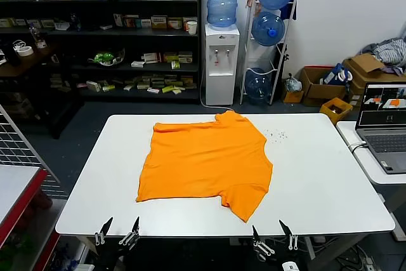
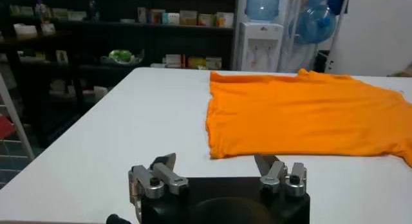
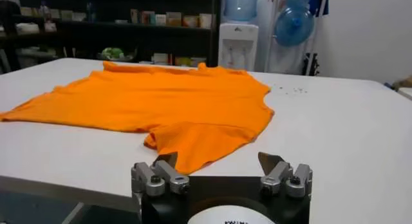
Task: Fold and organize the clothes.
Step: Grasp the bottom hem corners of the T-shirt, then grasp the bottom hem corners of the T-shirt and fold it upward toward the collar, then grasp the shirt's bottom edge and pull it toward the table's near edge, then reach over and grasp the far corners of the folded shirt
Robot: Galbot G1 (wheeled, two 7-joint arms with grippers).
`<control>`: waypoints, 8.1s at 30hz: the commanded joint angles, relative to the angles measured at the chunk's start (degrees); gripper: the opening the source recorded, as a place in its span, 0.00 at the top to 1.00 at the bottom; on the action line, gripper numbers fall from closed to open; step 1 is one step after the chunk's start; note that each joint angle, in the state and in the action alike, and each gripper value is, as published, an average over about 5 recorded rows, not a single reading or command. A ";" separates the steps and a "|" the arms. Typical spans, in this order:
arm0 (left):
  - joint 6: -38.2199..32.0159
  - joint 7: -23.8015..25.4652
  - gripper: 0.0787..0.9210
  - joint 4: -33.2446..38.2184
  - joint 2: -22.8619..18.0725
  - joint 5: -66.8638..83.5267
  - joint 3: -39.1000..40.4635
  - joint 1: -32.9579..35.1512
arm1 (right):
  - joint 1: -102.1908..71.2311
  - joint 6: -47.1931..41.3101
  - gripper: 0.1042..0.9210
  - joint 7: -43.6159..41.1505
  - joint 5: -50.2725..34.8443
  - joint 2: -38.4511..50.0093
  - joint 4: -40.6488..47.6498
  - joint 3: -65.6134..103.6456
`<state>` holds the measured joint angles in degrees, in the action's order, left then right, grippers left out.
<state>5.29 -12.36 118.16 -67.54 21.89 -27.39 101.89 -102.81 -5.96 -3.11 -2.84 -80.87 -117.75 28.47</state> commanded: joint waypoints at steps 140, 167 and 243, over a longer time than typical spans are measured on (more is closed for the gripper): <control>5.28 -7.01 0.20 -14.00 1.81 9.11 13.48 -22.91 | 21.56 -8.01 0.16 4.64 -20.44 20.76 13.90 -4.54; 4.48 -6.99 0.26 -19.51 -0.68 6.93 13.60 -26.61 | 24.11 -9.01 0.50 3.59 -22.85 19.34 19.56 -4.48; 13.08 -2.92 0.12 -47.16 6.68 26.99 28.63 -66.41 | 75.09 -19.40 0.12 12.42 -32.46 10.35 50.61 -26.18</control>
<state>14.25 -19.35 100.71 -58.84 44.41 -11.73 63.75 -55.42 -22.07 8.02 -34.05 -61.21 -92.58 15.65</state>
